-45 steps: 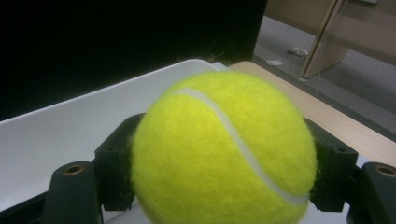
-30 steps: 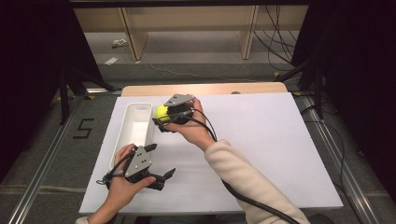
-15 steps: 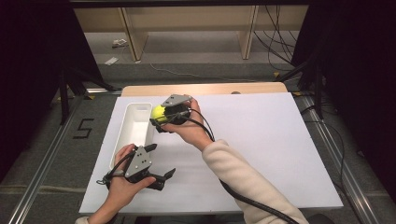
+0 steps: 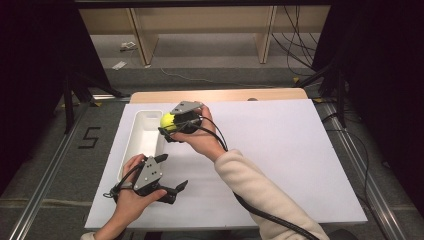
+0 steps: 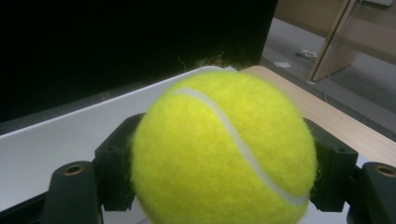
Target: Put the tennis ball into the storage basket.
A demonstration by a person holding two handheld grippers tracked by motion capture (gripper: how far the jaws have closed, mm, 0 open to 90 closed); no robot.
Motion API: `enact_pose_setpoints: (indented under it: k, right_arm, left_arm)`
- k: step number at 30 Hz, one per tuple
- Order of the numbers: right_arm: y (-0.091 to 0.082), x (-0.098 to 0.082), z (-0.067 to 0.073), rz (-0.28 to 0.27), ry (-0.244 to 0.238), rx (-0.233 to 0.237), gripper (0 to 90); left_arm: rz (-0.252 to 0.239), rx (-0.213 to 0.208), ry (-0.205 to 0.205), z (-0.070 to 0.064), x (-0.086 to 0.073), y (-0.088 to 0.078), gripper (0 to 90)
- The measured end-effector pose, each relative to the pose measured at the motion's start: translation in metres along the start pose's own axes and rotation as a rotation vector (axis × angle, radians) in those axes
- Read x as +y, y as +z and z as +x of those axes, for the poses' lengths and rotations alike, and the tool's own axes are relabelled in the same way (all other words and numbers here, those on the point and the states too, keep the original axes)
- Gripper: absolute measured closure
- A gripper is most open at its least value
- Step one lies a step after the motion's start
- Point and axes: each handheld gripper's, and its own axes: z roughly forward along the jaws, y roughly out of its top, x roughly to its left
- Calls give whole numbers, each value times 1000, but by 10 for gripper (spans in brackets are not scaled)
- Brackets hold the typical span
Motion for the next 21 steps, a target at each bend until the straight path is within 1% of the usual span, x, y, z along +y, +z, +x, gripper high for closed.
enact_pose_setpoints:
  k: [21]
  right_arm:
    - [5, 2, 3, 3, -2, 6, 269]
  left_arm:
    - [-1, 0, 1, -1, 0, 0, 0]
